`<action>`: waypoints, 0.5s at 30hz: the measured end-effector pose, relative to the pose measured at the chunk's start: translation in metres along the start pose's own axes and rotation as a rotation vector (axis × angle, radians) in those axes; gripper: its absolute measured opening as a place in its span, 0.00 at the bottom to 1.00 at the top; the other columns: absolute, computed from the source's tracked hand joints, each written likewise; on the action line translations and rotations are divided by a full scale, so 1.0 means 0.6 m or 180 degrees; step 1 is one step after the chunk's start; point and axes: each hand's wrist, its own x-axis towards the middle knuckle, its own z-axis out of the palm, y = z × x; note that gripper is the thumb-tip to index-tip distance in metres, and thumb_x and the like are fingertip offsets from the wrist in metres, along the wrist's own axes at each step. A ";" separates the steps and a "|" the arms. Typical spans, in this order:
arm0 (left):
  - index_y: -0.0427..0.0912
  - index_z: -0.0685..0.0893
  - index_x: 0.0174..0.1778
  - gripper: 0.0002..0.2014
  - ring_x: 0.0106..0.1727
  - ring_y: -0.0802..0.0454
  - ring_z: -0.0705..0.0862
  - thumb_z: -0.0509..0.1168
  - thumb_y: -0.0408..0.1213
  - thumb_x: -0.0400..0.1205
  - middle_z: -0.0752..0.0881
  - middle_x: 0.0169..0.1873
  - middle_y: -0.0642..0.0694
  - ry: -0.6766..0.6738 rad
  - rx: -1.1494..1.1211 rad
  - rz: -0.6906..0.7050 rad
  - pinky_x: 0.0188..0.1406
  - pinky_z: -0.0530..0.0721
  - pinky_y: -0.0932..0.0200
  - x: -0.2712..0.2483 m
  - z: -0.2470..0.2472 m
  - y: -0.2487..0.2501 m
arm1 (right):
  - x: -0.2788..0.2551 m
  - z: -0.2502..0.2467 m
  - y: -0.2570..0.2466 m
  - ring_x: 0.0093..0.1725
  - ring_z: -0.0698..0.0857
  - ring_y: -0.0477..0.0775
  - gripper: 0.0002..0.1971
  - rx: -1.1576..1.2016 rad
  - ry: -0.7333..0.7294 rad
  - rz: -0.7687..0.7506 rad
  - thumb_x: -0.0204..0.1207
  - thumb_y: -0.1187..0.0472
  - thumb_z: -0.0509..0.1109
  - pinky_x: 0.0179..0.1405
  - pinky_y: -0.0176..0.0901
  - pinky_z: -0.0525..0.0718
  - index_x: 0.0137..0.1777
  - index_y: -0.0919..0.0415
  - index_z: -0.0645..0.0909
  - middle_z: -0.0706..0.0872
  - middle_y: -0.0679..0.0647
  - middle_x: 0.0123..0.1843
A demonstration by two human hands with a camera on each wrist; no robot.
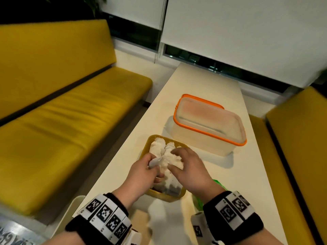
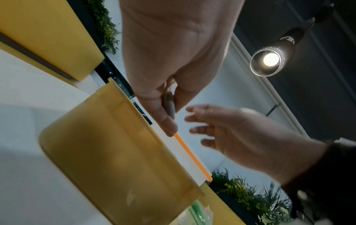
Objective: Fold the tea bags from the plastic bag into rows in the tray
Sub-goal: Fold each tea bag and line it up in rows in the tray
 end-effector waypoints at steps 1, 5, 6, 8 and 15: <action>0.51 0.78 0.55 0.08 0.43 0.51 0.90 0.62 0.35 0.83 0.88 0.48 0.47 -0.0066 0.0026 0.0030 0.43 0.91 0.55 0.001 0.005 0.003 | -0.001 -0.008 -0.007 0.66 0.75 0.48 0.23 0.0448 -0.0014 -0.0136 0.74 0.50 0.72 0.67 0.46 0.74 0.69 0.45 0.74 0.76 0.44 0.66; 0.50 0.75 0.54 0.12 0.41 0.52 0.87 0.64 0.29 0.79 0.85 0.45 0.46 -0.0153 0.0553 0.0277 0.35 0.87 0.62 0.008 0.020 0.009 | 0.000 -0.004 -0.029 0.57 0.77 0.46 0.08 0.0486 -0.0117 -0.0509 0.75 0.59 0.72 0.60 0.42 0.76 0.53 0.49 0.83 0.83 0.45 0.56; 0.50 0.74 0.53 0.13 0.42 0.51 0.87 0.65 0.30 0.78 0.85 0.44 0.46 -0.0154 0.0718 0.0330 0.38 0.88 0.58 0.010 0.022 0.009 | 0.001 0.000 -0.028 0.54 0.79 0.47 0.04 0.0470 -0.0077 -0.0497 0.75 0.61 0.71 0.57 0.44 0.78 0.46 0.51 0.83 0.84 0.47 0.52; 0.51 0.74 0.52 0.14 0.44 0.50 0.86 0.69 0.32 0.76 0.85 0.44 0.48 -0.0173 0.0973 0.0366 0.40 0.86 0.55 0.011 0.020 0.008 | 0.003 0.003 -0.022 0.48 0.81 0.49 0.06 0.0663 -0.0032 -0.0269 0.76 0.62 0.69 0.49 0.43 0.80 0.41 0.50 0.79 0.85 0.49 0.46; 0.54 0.78 0.45 0.11 0.44 0.53 0.86 0.73 0.37 0.74 0.85 0.40 0.54 0.0150 0.1166 0.0451 0.47 0.86 0.55 0.017 -0.022 -0.007 | 0.015 0.024 -0.006 0.50 0.83 0.53 0.05 0.0419 -0.0880 0.0061 0.77 0.60 0.67 0.51 0.46 0.82 0.42 0.48 0.79 0.85 0.50 0.48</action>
